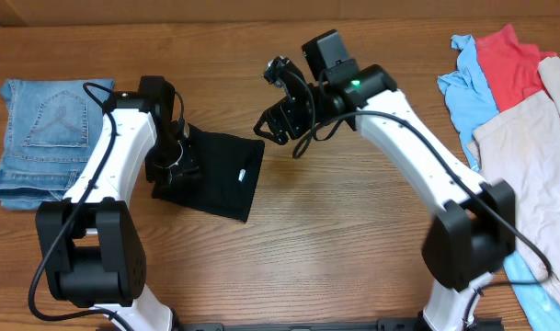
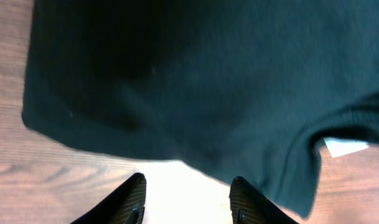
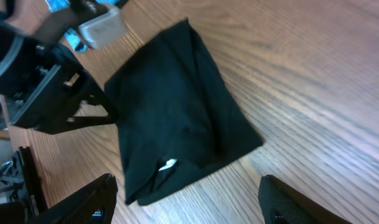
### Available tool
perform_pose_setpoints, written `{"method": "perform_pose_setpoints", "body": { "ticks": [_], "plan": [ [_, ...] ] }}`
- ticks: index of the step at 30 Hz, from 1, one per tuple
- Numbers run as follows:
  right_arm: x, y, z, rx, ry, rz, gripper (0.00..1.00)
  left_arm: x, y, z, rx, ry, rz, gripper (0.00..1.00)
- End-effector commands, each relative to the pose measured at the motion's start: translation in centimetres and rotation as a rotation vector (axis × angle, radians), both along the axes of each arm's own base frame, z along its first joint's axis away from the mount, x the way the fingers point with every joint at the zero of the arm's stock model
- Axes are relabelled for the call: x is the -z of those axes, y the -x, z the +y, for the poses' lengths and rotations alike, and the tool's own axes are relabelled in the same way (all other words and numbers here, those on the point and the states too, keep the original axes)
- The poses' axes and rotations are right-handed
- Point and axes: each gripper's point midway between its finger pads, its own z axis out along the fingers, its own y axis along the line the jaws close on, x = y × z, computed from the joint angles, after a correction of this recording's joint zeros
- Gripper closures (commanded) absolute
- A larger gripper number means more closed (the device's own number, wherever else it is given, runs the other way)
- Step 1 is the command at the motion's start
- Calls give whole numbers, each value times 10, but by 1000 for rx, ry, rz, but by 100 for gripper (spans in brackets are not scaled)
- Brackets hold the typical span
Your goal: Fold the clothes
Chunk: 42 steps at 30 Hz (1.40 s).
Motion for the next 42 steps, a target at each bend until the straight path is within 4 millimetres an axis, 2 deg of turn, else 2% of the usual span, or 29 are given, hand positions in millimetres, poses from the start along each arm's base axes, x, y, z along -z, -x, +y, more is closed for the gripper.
{"method": "perform_pose_setpoints", "body": {
  "ticks": [1,6,9,10,11,13,14,15,18,21,22,24,25,27,29,31,33,36,37,40,41,42],
  "plan": [
    [32,9,17,-44,-53,126,24,6,-1,3,-32,-29,-9,52],
    [78,15,35,-81,-28,186,23,9,-5,3,-31,-30,-26,48],
    [91,20,42,-96,-19,201,28,18,-4,2,-31,-29,-33,48],
    [93,20,43,-99,-16,200,35,23,-2,3,-31,-29,-31,49],
    [95,20,44,-98,-13,198,47,28,0,3,-31,-29,-29,50],
    [101,13,42,-53,14,194,82,38,5,3,-31,-29,-23,54],
    [106,7,38,-8,42,194,93,43,8,3,-31,-29,-21,57],
    [110,2,35,35,70,192,95,48,11,2,-31,-27,-18,61],
    [124,-18,16,192,185,164,95,62,23,2,-47,-25,6,66],
    [134,-27,-1,300,268,157,90,72,36,2,-50,-27,38,69],
    [139,-25,-8,311,304,161,83,77,45,3,-49,-30,59,69],
    [142,-23,-11,317,326,167,81,79,49,4,-48,-36,71,69],
    [143,-22,-12,316,331,171,80,80,50,4,-48,-36,72,69],
    [144,-20,-14,315,341,183,69,80,49,4,-49,-34,67,68],
    [146,-15,-16,313,355,198,62,80,48,3,-49,-28,64,68],
    [147,-11,-20,312,373,215,59,80,48,2,-49,-24,66,70],
    [143,-11,-25,321,382,222,58,75,49,-1,-43,-5,77,75],
    [116,-21,-34,349,363,206,55,57,45,-4,-19,15,62,77],
    [87,-32,-40,375,334,171,54,39,39,-4,-6,17,25,78],
    [45,-45,-41,385,274,106,54,9,29,-4,4,19,-68,77],
    [15,-44,-27,284,196,49,54,-10,22,-4,4,17,-145,77],
    [5,-42,-20,225,158,29,55,-18,19,-3,0,13,-179,76]
  ]
}}
